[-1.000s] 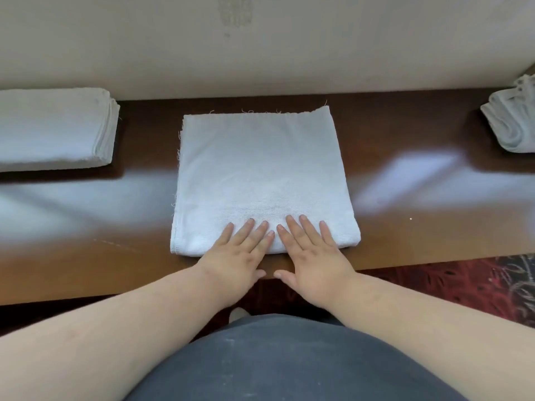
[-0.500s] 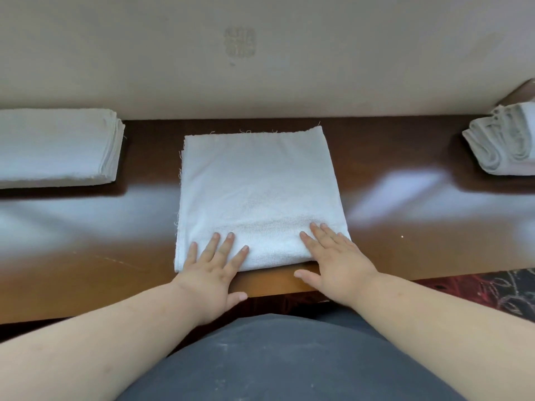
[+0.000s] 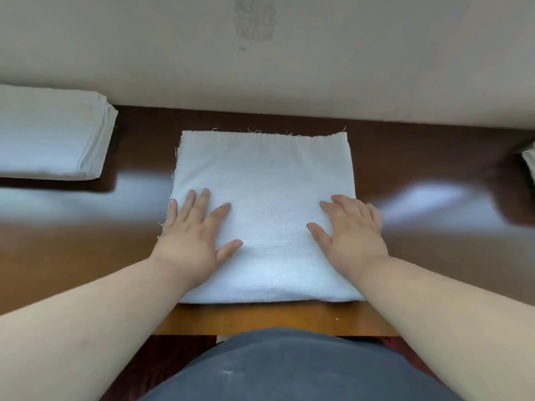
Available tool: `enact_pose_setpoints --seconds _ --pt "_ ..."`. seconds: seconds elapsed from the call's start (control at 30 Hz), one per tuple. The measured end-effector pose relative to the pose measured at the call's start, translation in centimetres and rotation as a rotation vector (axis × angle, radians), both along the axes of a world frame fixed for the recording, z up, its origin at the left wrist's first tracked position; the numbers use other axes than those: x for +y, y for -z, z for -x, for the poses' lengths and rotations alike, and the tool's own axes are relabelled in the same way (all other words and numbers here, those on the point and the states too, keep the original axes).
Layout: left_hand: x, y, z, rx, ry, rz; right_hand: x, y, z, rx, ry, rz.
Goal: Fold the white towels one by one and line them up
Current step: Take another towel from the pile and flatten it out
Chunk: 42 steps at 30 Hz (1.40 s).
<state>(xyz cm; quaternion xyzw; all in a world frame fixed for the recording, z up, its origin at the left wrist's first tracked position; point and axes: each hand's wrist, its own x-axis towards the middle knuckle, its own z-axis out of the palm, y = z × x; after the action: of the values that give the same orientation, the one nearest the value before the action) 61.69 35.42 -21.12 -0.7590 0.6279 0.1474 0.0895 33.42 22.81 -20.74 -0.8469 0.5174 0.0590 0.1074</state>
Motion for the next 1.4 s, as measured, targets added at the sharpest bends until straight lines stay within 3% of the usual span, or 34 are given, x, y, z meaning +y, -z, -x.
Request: enact_pose_setpoints --seconds 0.07,0.13,0.27,0.4,0.47,0.57,0.63,0.77,0.9,1.0,1.07,1.2,1.27,1.4 --pt "-2.5 -0.9 1.2 0.084 0.012 0.107 -1.8 -0.9 -3.0 -0.238 0.059 0.062" --pt "-6.1 -1.0 2.4 0.158 0.093 0.164 -4.5 -0.9 -6.4 -0.320 -0.001 0.022" --pt "-10.9 0.9 1.2 0.058 0.056 0.066 -9.8 1.2 -8.1 -0.003 -0.086 -0.078" --pt "-12.1 1.8 -2.6 -0.024 -0.087 0.005 -13.3 1.9 -5.7 0.079 0.065 -0.060" --pt "-12.3 1.3 -1.1 -0.034 -0.098 0.016 -12.0 1.5 -6.8 0.071 0.049 -0.003" --pt "-9.4 0.8 4.2 0.099 0.080 0.154 -5.4 1.1 -8.1 -0.129 -0.090 -0.033" --pt "-6.0 1.0 5.4 0.104 0.167 0.116 -1.3 1.3 -6.6 -0.051 -0.197 -0.101" --pt "-3.2 2.1 -0.4 -0.001 -0.032 0.038 -2.7 1.9 -2.0 0.139 -0.110 -0.073" --pt "-1.8 1.4 -4.7 -0.043 -0.137 -0.030 -2.5 1.0 1.1 0.146 0.040 -0.083" --pt "1.1 0.5 -2.7 -0.046 0.089 0.060 2.6 0.5 2.4 0.081 -0.159 -0.073" --pt "4.2 0.7 -1.1 -0.015 0.297 0.016 5.9 1.1 4.2 0.141 -0.254 -0.114" --pt "7.7 0.7 -2.2 -0.044 0.267 -0.071 7.1 1.4 8.2 0.195 -0.076 -0.171" --pt "8.5 -0.7 -2.8 -0.084 0.343 -0.064 7.9 0.5 9.3 0.249 -0.086 -0.138" --pt "9.5 -1.7 -3.7 -0.011 0.368 0.149 10.4 -0.4 9.1 -0.009 -0.213 0.131"
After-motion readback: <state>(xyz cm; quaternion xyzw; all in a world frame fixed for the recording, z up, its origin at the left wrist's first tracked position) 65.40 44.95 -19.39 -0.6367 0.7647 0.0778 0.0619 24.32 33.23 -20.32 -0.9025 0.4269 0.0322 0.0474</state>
